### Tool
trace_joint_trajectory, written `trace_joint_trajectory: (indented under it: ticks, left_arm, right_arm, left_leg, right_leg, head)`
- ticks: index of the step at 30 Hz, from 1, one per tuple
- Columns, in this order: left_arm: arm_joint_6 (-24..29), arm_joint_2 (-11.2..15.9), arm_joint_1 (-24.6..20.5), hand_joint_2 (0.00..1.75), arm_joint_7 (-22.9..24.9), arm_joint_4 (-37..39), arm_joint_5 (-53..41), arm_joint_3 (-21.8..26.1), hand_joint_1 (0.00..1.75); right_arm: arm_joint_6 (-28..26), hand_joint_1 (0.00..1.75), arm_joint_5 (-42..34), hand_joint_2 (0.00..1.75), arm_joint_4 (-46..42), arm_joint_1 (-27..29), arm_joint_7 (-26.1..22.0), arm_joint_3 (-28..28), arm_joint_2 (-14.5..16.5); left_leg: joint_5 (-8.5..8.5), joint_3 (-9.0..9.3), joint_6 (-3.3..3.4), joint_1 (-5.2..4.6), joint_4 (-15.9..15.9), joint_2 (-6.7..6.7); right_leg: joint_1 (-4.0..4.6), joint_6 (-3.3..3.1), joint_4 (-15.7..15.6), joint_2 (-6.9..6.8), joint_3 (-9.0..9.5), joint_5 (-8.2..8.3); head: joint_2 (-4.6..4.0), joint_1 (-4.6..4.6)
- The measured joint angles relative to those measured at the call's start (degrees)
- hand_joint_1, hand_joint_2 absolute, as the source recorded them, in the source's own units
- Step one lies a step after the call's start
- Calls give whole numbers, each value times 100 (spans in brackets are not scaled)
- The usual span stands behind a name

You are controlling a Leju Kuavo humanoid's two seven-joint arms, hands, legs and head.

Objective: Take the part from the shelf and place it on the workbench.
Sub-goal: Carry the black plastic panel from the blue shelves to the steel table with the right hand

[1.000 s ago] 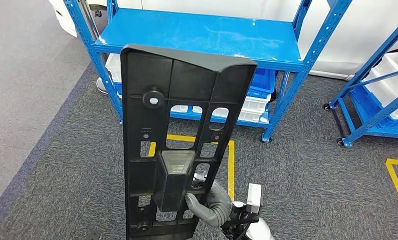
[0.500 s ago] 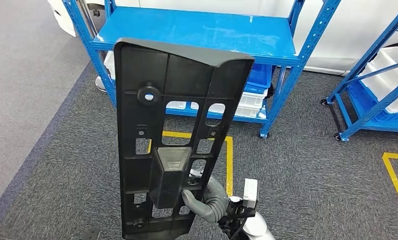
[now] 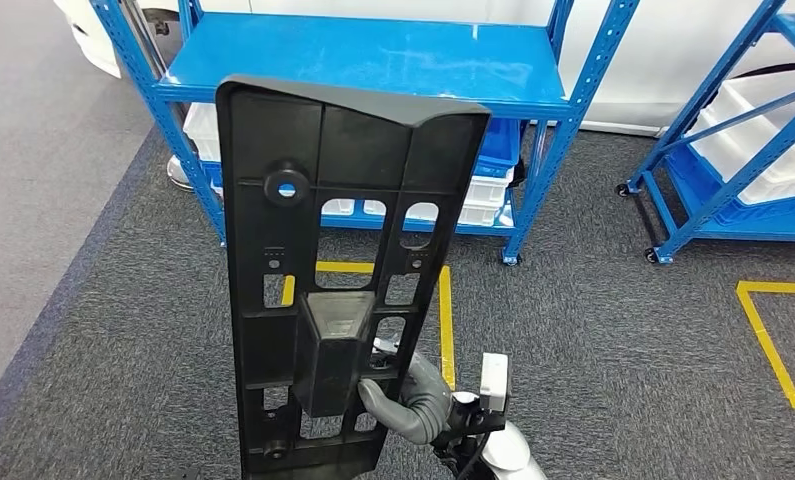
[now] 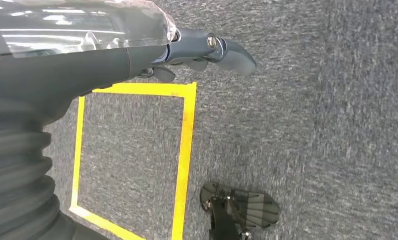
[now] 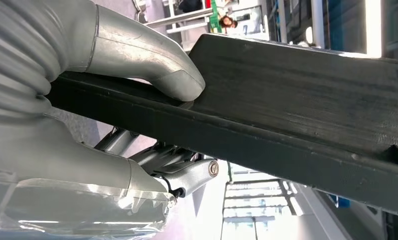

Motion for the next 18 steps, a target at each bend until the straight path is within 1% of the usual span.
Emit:
trace_joint_trajectory:
  ticks: [1,2,3,4,5,6,7,8,9,10,11,12,13,14,15,16,17,18]
  left_arm:
    - [1,-4,0,175,-1,0,-5,0,0]
    - [5,-7,5,175,-1,0,-13,0,0]
    - [11,-5,16,175,-1,0,-22,0,0]
    - [20,-4,34,175,5,0,-39,0,0]
    - [28,-4,56,175,21,0,-56,0,0]
    - [32,-4,75,175,47,0,-75,-1,0]
    - [35,-4,91,175,82,0,-98,-2,0]
    - [37,-4,101,175,119,0,-114,-3,0]
    - [40,-5,109,175,151,0,-127,-4,0]
    - [43,-6,117,175,175,0,-136,-4,0]
    - [47,-7,125,175,192,0,-138,-4,0]
    - [49,-9,134,175,202,0,-139,-4,0]
    - [49,-11,140,175,205,0,-140,-4,0]
    - [48,-14,138,175,200,0,-145,-5,0]
    - [43,-18,128,175,187,0,-153,-9,0]
    - [37,-21,114,175,169,0,-167,-17,0]
    - [31,-23,100,175,152,0,-182,-26,0]
    - [24,-25,91,175,141,0,-197,-35,0]
  right_arm:
    - [3,175,-9,175,1,0,-1,-1,-1]
    - [6,175,-26,175,7,0,-4,-1,-1]
    - [9,175,-45,175,15,2,-8,-1,-1]
    - [11,175,-63,175,29,11,-11,-2,-2]
    - [9,175,-78,175,45,28,-14,-4,-4]
    - [6,175,-85,175,57,50,-14,-9,-5]
    - [2,175,-89,175,66,73,-11,-15,-7]
    - [-1,175,-89,175,66,92,-6,-25,-8]
    - [-3,175,-89,175,59,105,-1,-35,-8]
    - [-4,175,-88,175,49,112,5,-45,-8]
    - [-5,175,-89,175,37,121,8,-53,-8]
    - [-6,175,-89,175,23,133,9,-62,-8]
    - [-7,175,-89,175,12,152,10,-74,-9]
    - [-9,175,-90,175,1,174,12,-86,-9]
    - [-10,175,-87,175,-15,197,16,-98,-9]
    - [-11,175,-87,175,-30,210,19,-107,-8]
    - [-12,175,-83,175,-47,216,26,-110,-3]
    - [-12,175,-79,175,-61,222,33,-111,3]
  left_leg:
    - [15,-1,38,8,-15,47]
    - [28,-4,70,15,-29,101]
    - [30,-9,87,8,-30,152]
    - [31,-17,99,3,-30,206]
    - [31,-23,101,-2,-29,267]
    - [30,-26,102,-4,-29,322]
    - [28,-25,100,-5,-29,375]
    - [25,-19,97,-8,-29,426]
    - [20,-9,92,-12,-29,472]
    - [12,-1,78,-25,-28,515]
    - [6,5,58,-36,-29,557]
    - [1,8,33,-44,-31,600]
    - [0,13,3,-51,-39,646]
    - [2,29,-29,-55,-56,696]
    - [-19,38,-60,-53,-49,699]
    - [-91,17,-82,-51,26,640]
    - [-220,-52,-99,-49,210,540]
    - [-398,-182,-105,-40,515,414]
  right_leg:
    - [-5,32,88,-50,-45,-63]
    - [-13,65,329,-125,-160,-208]
    - [-22,94,657,-204,-312,-382]
    - [-35,118,1061,-243,-503,-565]
    - [-47,135,1428,-265,-679,-699]
    - [-53,141,1596,-274,-757,-716]
    - [-56,138,1571,-286,-739,-642]
    - [-55,120,1278,-318,-585,-463]
    - [-42,85,839,-400,-354,-262]
    - [-10,45,425,-506,-142,-122]
    - [23,1,108,-591,13,-29]
    - [53,-34,-44,-639,77,-9]
    - [75,-58,-67,-623,69,-22]
    - [77,-87,-87,-562,58,-3]
    - [64,-114,-123,-507,68,21]
    - [43,-146,-169,-454,86,52]
    - [20,-178,-213,-401,106,82]
    - [1,-196,-235,-347,119,102]
  head:
    - [0,1]
    - [0,1]
    - [0,1]
    - [0,1]
    - [0,1]
    - [0,1]
    - [0,1]
    - [0,1]
    - [0,1]
    - [0,1]
    - [0,1]
    - [0,0]
    - [0,0]
    - [0,0]
    - [0,0]
    - [0,1]
    - [0,0]
    - [0,-1]
